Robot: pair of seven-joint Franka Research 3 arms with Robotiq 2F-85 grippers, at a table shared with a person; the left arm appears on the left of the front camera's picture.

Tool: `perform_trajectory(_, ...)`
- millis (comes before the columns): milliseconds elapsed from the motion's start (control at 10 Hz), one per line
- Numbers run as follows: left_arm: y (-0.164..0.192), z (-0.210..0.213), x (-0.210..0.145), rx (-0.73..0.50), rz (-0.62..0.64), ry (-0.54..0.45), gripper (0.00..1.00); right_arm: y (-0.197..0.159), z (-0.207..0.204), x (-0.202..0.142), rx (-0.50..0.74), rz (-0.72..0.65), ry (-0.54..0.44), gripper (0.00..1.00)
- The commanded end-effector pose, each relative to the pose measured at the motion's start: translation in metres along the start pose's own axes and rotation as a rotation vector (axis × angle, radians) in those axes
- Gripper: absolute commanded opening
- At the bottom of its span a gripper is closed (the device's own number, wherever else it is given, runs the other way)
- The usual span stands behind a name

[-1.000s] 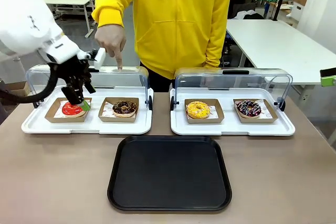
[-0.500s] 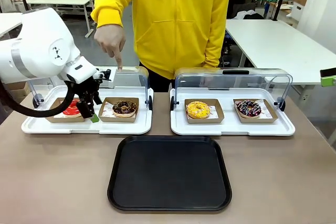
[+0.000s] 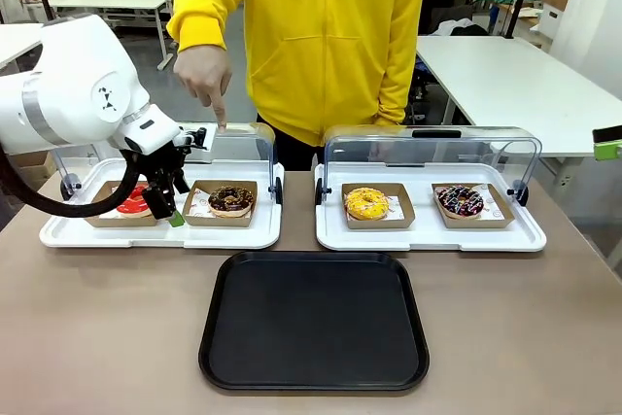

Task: Move the second donut from the left to the tray.
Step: Pick up the Paper togo box containing the Donut indicated by the person and place it on the Handle tray.

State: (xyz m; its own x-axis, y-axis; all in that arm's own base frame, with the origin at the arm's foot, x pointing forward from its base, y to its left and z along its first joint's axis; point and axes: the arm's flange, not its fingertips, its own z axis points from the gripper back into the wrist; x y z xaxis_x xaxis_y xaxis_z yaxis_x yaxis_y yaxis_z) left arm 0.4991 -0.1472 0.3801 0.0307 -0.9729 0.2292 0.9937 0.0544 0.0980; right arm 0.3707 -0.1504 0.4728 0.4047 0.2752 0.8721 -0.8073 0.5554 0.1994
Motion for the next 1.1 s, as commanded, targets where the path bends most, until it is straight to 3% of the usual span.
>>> perform_trajectory(0,0.0,0.0,0.0,0.0,0.0,0.0,1.0,-0.003,-0.001,0.002,0.0,0.028,-0.035,1.0)
perform_trajectory(500,0.035,-0.037,0.018,0.008,-0.017,0.119,1.0,-0.003,-0.001,0.002,0.0,0.028,-0.035,1.0)
perform_trajectory(1000,0.053,-0.062,0.011,-0.003,-0.001,0.149,1.0,-0.003,-0.001,0.002,0.0,0.028,-0.035,1.0)
